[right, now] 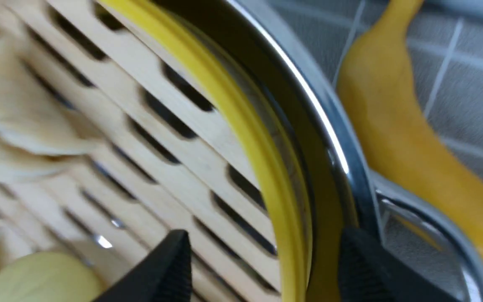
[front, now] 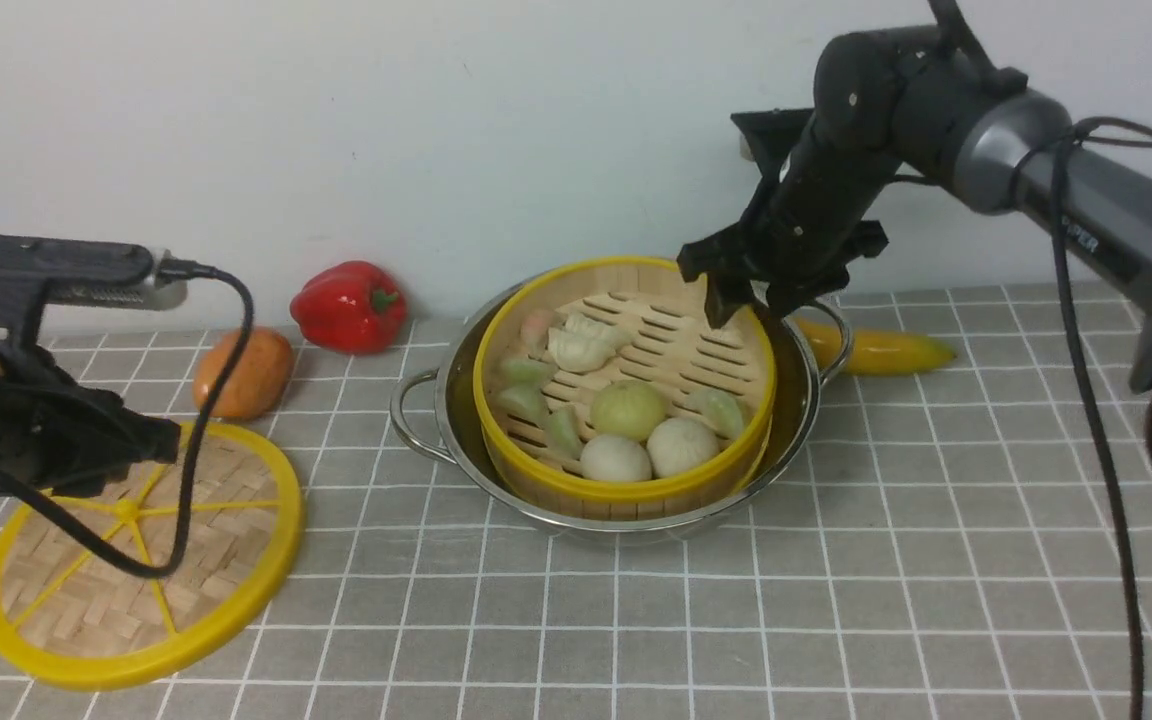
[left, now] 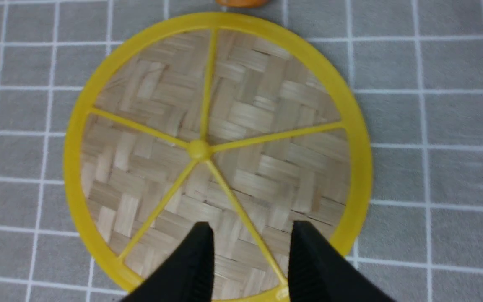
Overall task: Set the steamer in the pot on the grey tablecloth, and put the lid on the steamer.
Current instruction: 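Place the bamboo steamer basket of food into the steel pot with the right gripper, then grasp the bamboo steamer lid lying on the table by its centre knob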
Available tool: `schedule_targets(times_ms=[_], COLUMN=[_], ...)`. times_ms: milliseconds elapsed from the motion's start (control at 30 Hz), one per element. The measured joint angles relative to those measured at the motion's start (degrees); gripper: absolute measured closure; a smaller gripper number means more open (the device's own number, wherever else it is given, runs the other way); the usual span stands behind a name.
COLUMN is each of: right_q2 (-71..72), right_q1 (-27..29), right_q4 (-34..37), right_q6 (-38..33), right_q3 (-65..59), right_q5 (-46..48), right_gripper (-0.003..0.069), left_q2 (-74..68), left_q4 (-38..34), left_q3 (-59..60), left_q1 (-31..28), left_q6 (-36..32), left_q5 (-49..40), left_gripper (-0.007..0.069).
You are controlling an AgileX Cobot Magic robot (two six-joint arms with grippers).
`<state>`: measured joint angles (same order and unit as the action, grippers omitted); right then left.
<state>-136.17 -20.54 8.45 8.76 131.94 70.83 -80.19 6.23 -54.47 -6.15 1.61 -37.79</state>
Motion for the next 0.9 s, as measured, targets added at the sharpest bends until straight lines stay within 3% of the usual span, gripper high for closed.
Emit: schedule_targets(times_ms=[167,267,500,900], right_q2=[8.7,16.8,34.3,53.0], right_q1=[0.0,0.0,0.0,0.0], right_q4=[-0.1,-0.1,-1.6,-7.8], right_q6=[-1.4,-2.3,-5.7,-6.9], right_q3=[-0.1,-0.1,-0.1,0.1], right_q5=[-0.1,-0.3,-0.4,-0.5], right_gripper=[0.0171,0.0171,0.0170,0.0170], left_q2=[-1.2,-4.5,-13.9,-22.7], left_q4=[-0.7,-3.7,-12.8,-13.3], left_q3=[0.0,-0.1,-3.7,-9.0], left_q1=[-7.8,-10.0,-8.0,-7.6], left_q6=[2.9,1.1,-11.1,-13.2], left_q5=[1.2,3.2,3.5,4.8], left_gripper=[0.0382,0.0382,0.0382,0.0382])
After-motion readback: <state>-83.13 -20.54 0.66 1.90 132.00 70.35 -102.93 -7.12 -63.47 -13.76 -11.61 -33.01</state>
